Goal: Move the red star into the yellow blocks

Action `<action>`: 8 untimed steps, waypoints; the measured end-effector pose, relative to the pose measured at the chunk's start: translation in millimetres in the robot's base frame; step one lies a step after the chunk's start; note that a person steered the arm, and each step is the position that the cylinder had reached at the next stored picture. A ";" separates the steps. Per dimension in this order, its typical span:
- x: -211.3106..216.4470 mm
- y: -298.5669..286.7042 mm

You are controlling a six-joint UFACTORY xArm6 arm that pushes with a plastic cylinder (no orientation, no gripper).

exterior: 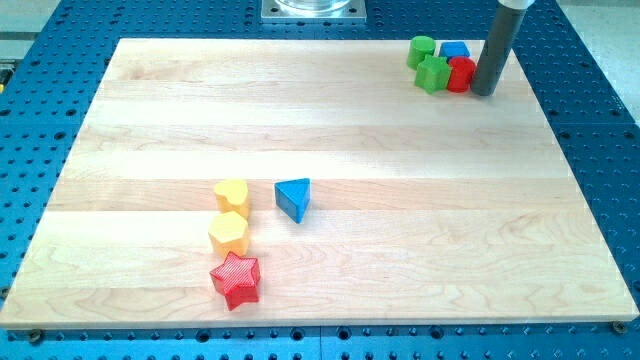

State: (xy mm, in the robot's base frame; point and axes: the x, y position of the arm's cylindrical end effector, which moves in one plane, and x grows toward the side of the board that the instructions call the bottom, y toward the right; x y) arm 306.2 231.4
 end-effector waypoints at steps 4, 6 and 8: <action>199.0 -27.8; 296.8 -168.4; 312.2 -249.1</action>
State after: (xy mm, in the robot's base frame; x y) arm 618.4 -17.7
